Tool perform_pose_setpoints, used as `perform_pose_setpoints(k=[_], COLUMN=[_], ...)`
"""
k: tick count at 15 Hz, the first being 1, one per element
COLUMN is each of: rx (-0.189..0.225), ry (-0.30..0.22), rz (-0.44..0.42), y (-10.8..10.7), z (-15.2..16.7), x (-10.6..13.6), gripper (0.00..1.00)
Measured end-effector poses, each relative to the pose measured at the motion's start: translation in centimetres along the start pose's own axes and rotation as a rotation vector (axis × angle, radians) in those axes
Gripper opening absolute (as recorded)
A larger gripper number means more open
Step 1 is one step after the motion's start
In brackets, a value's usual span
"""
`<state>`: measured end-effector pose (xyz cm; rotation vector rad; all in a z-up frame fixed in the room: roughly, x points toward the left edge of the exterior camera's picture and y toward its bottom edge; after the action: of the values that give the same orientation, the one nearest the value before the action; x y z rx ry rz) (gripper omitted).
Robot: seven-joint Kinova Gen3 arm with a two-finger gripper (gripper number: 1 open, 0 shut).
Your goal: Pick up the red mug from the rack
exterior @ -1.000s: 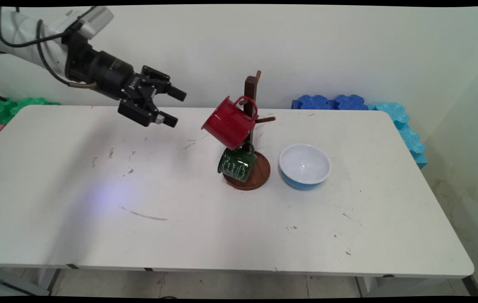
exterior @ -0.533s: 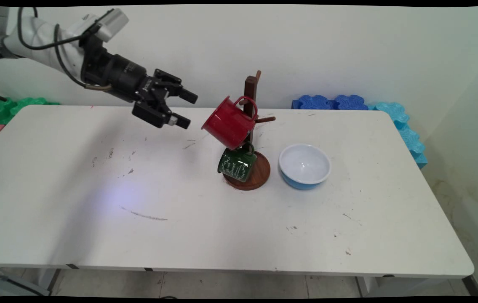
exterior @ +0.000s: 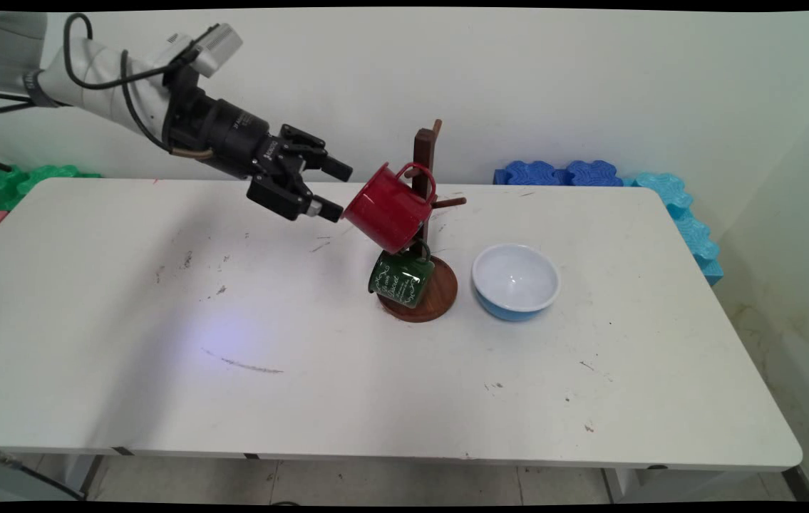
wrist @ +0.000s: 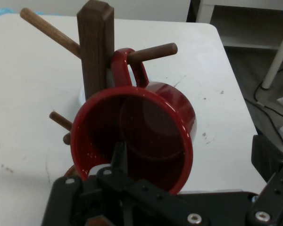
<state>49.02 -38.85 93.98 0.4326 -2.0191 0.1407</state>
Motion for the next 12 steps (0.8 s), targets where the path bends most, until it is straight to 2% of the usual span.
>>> perform_pose_setpoints(k=[10, 11, 12], rx=[0.004, 0.004, 0.004], ry=[-0.016, -0.017, -0.017], rz=[-0.017, -0.020, -0.022], y=[-0.7, -0.7, -0.8], z=[1.2, 1.3, 1.4], x=[-0.4, -0.5, -0.5], gripper=[1.00, 0.00, 0.00])
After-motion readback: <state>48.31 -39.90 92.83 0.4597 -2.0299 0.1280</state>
